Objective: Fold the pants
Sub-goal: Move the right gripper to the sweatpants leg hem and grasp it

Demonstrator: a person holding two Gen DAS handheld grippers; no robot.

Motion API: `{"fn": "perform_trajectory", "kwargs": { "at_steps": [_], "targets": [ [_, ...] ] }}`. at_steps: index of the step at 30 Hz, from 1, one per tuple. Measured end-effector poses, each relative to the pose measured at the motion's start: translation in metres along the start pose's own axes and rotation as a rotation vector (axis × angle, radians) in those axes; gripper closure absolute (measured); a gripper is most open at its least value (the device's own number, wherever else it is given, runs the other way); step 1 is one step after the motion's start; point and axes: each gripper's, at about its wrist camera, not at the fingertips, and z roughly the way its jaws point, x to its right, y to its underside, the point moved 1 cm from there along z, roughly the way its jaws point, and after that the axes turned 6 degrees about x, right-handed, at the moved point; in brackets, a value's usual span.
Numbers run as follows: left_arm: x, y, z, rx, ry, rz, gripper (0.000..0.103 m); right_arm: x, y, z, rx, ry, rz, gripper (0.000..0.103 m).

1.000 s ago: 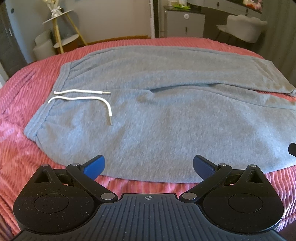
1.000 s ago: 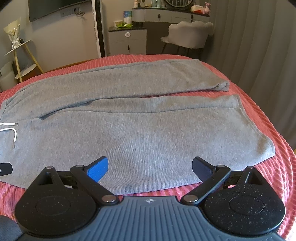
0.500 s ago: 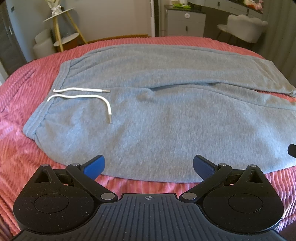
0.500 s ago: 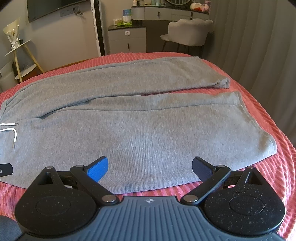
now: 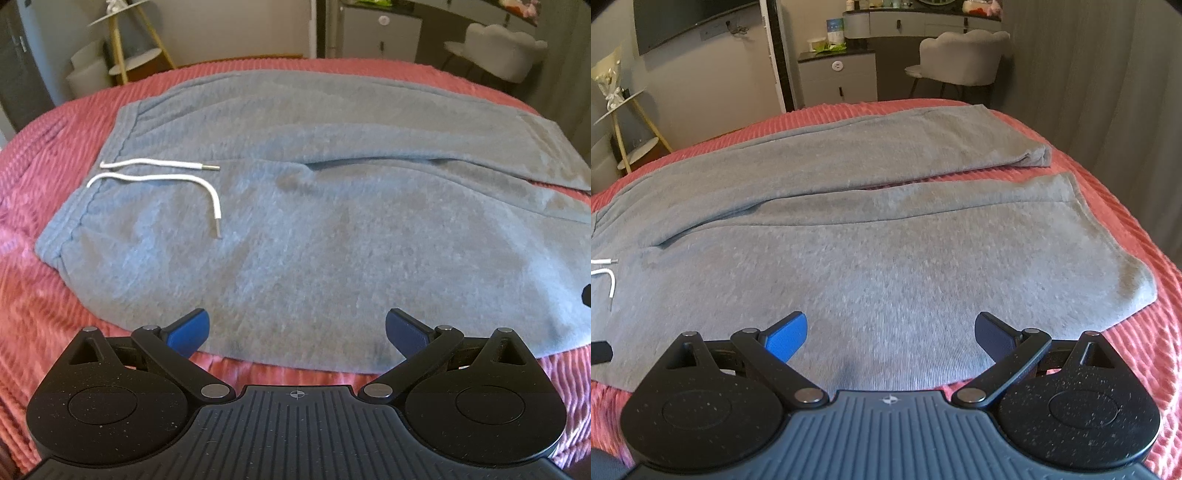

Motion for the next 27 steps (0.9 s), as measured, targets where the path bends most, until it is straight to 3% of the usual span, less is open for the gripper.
{"fn": "perform_trajectory", "kwargs": {
  "at_steps": [5, 8, 11, 16, 19, 21, 24, 27],
  "targets": [
    [-0.002, -0.028, 0.013, 0.040, -0.030, -0.090, 0.000, 0.013, -0.023, 0.032, -0.026, -0.045, 0.065, 0.006],
    [-0.005, -0.049, 0.029, 0.086, -0.033, -0.190, 0.000, 0.018, -0.066, 0.068, -0.027, -0.061, 0.120, 0.006],
    [-0.008, -0.054, 0.050, 0.150, -0.085, -0.265, 0.000, 0.016, -0.115, 0.112, -0.029, -0.059, 0.136, 0.006],
    [-0.015, -0.049, 0.077, 0.226, -0.157, -0.256, 0.000, 0.009, -0.204, 0.226, -0.088, -0.011, 0.174, 0.006],
    [-0.019, -0.050, 0.090, 0.253, -0.134, -0.249, 0.000, 0.006, -0.244, 0.297, -0.142, 0.028, 0.234, 0.006],
    [-0.021, -0.050, 0.102, 0.236, -0.115, -0.248, 0.000, 0.008, -0.265, 0.337, -0.164, 0.040, 0.325, 0.006],
    [-0.022, -0.054, 0.123, 0.149, -0.108, -0.246, 0.000, 0.016, -0.277, 0.383, -0.205, 0.144, 0.466, 0.006],
    [-0.023, -0.054, 0.137, 0.126, -0.112, -0.234, 0.000, 0.009, -0.278, 0.408, -0.221, 0.251, 0.418, 0.005]
  ]
}}
